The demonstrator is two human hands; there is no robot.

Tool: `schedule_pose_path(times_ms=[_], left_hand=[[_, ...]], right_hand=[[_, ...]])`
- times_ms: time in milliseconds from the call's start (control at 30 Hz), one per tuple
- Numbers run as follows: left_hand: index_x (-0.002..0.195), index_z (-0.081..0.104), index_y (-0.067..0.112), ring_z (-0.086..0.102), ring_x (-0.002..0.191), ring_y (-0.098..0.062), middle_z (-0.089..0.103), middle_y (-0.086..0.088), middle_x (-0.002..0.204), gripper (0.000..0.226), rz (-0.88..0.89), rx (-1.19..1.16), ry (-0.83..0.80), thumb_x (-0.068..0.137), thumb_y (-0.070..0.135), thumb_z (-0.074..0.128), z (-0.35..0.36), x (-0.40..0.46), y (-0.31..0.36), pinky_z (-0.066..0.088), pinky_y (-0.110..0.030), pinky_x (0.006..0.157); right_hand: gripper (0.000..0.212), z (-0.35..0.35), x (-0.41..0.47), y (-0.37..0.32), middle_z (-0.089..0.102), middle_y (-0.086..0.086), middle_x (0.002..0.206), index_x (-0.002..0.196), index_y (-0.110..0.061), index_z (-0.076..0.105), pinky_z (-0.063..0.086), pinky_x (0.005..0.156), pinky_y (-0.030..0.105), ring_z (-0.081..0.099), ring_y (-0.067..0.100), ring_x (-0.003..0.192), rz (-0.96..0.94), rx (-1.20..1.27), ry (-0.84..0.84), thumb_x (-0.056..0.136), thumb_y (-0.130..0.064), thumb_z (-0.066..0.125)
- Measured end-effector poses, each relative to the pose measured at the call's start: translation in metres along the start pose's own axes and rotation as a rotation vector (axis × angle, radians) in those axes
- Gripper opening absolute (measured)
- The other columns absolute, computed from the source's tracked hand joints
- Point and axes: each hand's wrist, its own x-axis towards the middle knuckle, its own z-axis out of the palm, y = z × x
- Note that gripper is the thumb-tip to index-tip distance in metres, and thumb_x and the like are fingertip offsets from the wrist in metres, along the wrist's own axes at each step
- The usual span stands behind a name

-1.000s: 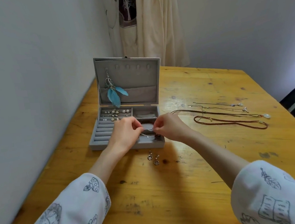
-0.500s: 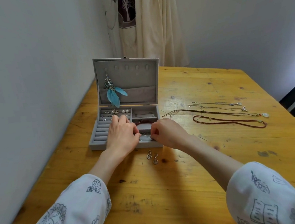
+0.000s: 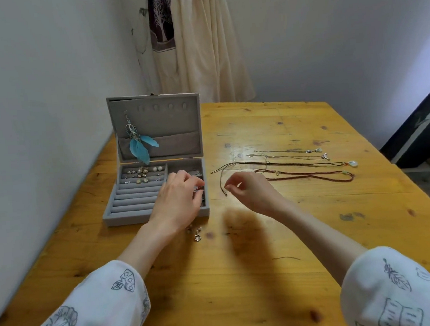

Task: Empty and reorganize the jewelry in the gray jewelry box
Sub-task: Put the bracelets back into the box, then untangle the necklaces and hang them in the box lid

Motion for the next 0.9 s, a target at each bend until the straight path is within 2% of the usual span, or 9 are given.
schedule_pose_path(times_ms=[233,367,433,533,633,767,900], left_hand=[[0.132,0.046,0.022,0.044,0.121,-0.015,0.044,0.001,0.134,0.037,0.105,-0.046,-0.276,0.095,0.026,0.044,0.029,0.031,0.054,0.038,-0.031,0.101],[0.141,0.033,0.020,0.029,0.135,-0.015,0.028,0.000,0.148,0.047,0.133,-0.012,-0.423,0.095,0.029,0.042,0.058,0.050,0.068,0.025,-0.031,0.110],[0.143,0.029,0.019,0.023,0.138,-0.016,0.023,0.001,0.151,0.051,0.146,0.053,-0.414,0.095,0.031,0.042,0.067,0.060,0.068,0.022,-0.031,0.112],[0.134,0.043,0.019,0.038,0.126,-0.016,0.039,0.002,0.139,0.042,0.165,0.129,-0.312,0.095,0.033,0.041,0.072,0.075,0.067,0.034,-0.031,0.103],[0.126,0.053,0.022,0.045,0.116,-0.014,0.049,0.007,0.127,0.035,0.135,0.099,-0.280,0.094,0.031,0.041,0.071,0.083,0.068,0.043,-0.033,0.095],[0.127,0.053,0.026,0.046,0.115,-0.013,0.050,0.010,0.126,0.035,0.142,0.108,-0.273,0.094,0.033,0.041,0.070,0.084,0.067,0.044,-0.036,0.094],[0.126,0.054,0.027,0.046,0.118,-0.012,0.049,0.012,0.130,0.035,0.144,0.088,-0.299,0.094,0.034,0.041,0.067,0.086,0.064,0.043,-0.035,0.097]], right_hand=[[0.022,-0.041,0.004,0.069,0.068,0.006,0.106,0.104,-0.009,0.066,0.039,0.077,0.023,0.060,0.019,0.099,0.132,-0.008,0.121,0.093,-0.018,0.050],[0.024,-0.063,0.026,0.111,0.067,0.010,0.110,0.107,-0.006,0.064,0.045,0.087,0.032,0.060,0.024,0.103,0.206,-0.085,0.183,0.094,-0.016,0.047],[0.026,-0.070,0.041,0.130,0.066,0.012,0.113,0.109,-0.005,0.063,0.047,0.090,0.035,0.059,0.026,0.105,0.244,-0.134,0.204,0.094,-0.014,0.045],[0.026,-0.074,0.067,0.151,0.063,0.014,0.115,0.110,-0.006,0.063,0.044,0.091,0.036,0.056,0.029,0.109,0.291,-0.211,0.215,0.092,-0.013,0.046],[0.025,-0.070,0.093,0.163,0.061,0.014,0.117,0.110,-0.010,0.062,0.040,0.094,0.040,0.050,0.031,0.114,0.328,-0.298,0.185,0.090,-0.017,0.049],[0.020,-0.067,0.117,0.169,0.058,0.012,0.119,0.104,-0.015,0.064,0.037,0.096,0.043,0.045,0.031,0.116,0.383,-0.339,0.101,0.089,-0.017,0.050],[0.025,-0.067,0.122,0.167,0.048,0.015,0.122,0.106,-0.008,0.062,0.030,0.097,0.047,0.036,0.032,0.118,0.358,-0.474,-0.029,0.091,-0.011,0.041]])
